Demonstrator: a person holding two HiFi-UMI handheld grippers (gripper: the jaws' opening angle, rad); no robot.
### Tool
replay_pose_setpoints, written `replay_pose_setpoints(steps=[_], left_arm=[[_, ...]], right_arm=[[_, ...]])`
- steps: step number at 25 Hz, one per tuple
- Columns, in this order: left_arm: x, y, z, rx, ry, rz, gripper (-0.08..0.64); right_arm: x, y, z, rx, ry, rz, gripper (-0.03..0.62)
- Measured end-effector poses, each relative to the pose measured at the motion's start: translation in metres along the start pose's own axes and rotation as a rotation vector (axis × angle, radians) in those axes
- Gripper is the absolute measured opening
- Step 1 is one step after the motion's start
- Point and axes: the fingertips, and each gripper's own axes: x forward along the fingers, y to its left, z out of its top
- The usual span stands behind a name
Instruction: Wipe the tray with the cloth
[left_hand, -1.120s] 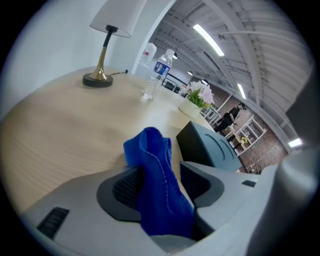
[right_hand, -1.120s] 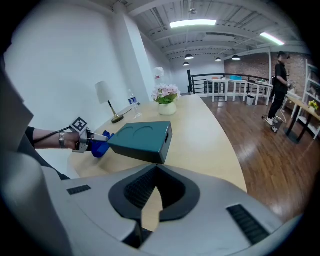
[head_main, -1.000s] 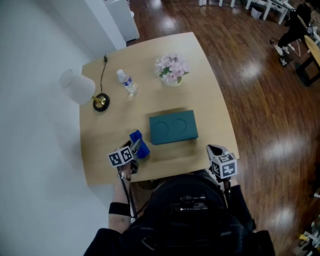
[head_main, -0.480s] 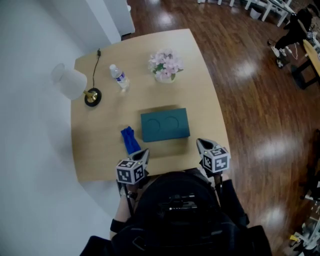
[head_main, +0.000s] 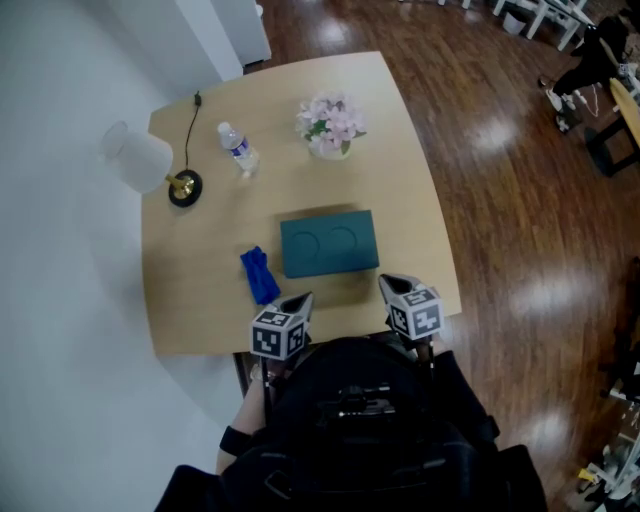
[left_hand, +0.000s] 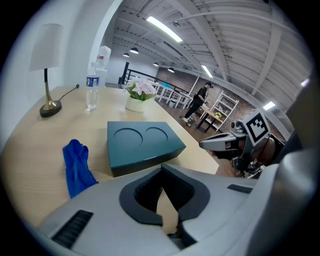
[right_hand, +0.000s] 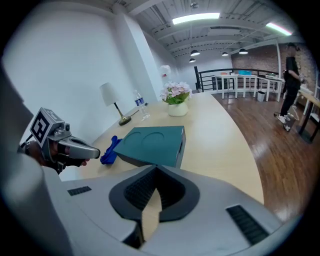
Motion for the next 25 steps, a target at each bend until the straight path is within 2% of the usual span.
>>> replay_pose_setpoints(steps=[6, 25], left_arm=[[-0.004, 0.006, 0.001, 0.000, -0.005, 0.015, 0.005], [-0.013, 0.010, -0.001, -0.005, -0.012, 0.010, 0.005]], right_arm=[[0.002, 0.002, -0.002, -0.019, 0.033, -0.002, 0.003], [-0.005, 0.003, -0.001, 0.002, 0.012, 0.019, 0.004]])
